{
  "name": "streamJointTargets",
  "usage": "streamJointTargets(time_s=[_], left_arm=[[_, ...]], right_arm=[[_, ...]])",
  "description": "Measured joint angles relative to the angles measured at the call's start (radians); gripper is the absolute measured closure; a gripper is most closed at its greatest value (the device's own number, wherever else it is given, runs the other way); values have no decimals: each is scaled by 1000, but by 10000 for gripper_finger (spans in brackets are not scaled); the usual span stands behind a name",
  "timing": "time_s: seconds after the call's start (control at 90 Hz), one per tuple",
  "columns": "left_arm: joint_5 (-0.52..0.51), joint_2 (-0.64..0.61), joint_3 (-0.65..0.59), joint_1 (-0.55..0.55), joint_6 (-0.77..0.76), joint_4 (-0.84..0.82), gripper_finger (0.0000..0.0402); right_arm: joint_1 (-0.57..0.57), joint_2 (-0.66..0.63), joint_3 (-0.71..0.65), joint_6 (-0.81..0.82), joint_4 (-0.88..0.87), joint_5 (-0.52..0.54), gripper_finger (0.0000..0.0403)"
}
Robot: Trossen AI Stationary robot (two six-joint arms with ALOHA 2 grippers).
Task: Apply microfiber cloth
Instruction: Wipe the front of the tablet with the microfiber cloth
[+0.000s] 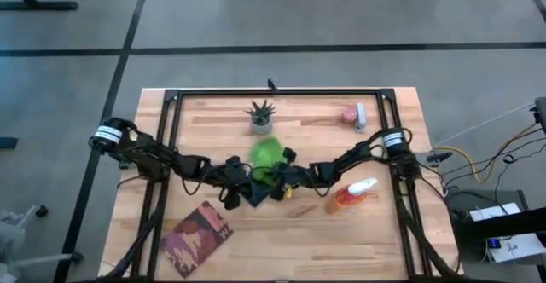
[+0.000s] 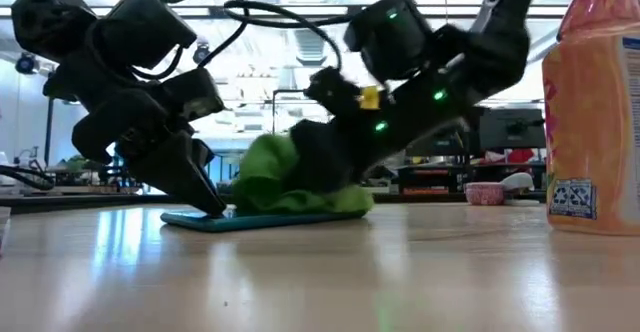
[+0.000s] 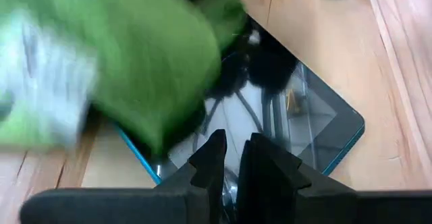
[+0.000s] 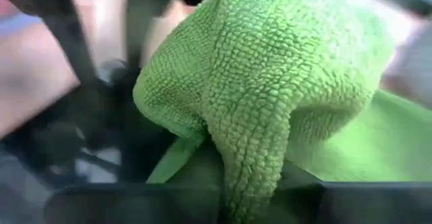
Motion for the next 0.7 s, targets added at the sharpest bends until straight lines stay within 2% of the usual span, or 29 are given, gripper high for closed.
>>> streamJointTargets(time_s=[0.144,0.289,0.467,0.7], left_arm=[[-19,0,-1,0,-13,2,342],[-26,-1,-2,-1,-32,-1,342],[-31,0,-5,-1,-47,5,342],[-83,-1,-20,0,-95,15,342]], right_arm=[[14,95,123,18,0,-76,400],[33,98,155,11,-51,-82,400],[63,35,124,71,-207,-82,400],[103,-45,-6,250,-262,31,400]])
